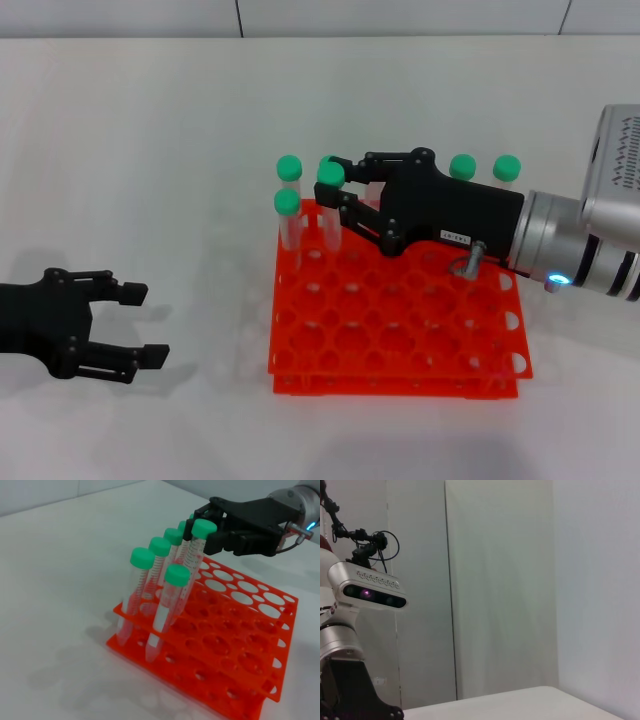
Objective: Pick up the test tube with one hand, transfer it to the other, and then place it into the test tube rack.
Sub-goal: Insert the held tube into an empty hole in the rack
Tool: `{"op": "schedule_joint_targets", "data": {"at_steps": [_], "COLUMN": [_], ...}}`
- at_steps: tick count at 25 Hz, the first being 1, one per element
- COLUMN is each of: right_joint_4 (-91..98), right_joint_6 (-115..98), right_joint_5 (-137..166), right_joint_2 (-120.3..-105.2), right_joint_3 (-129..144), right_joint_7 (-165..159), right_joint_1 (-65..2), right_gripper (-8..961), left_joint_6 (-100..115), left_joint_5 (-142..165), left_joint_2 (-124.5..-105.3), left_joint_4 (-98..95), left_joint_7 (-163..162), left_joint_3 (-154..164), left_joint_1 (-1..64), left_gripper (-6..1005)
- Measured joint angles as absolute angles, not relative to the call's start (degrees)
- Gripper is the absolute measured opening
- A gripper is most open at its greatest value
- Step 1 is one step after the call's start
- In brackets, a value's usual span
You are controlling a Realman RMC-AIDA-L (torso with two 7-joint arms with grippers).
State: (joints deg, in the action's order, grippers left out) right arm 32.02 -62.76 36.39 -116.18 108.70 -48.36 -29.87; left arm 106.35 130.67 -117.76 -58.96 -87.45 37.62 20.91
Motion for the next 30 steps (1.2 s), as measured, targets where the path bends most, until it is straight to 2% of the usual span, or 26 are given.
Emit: {"op": "schedule_joint_targets", "data": {"at_steps": [30], "right_joint_4": [30.5], "right_joint_6": [-62.2], "right_joint_5": [36.2], "right_joint_2": [-116.19], "right_joint_3": [108.5], "right_joint_7": [-48.8], "right_joint_1": [-29.8], "right_gripper": [315], "left_joint_6": [106.2], "left_joint_5": [130.8], "left_joint_2": [-117.77], "left_joint_4": [-58.5], "left_joint_7": [-87.5], "left_joint_3": [37.6], "left_joint_1": [21.1], "left_gripper": [884]}}
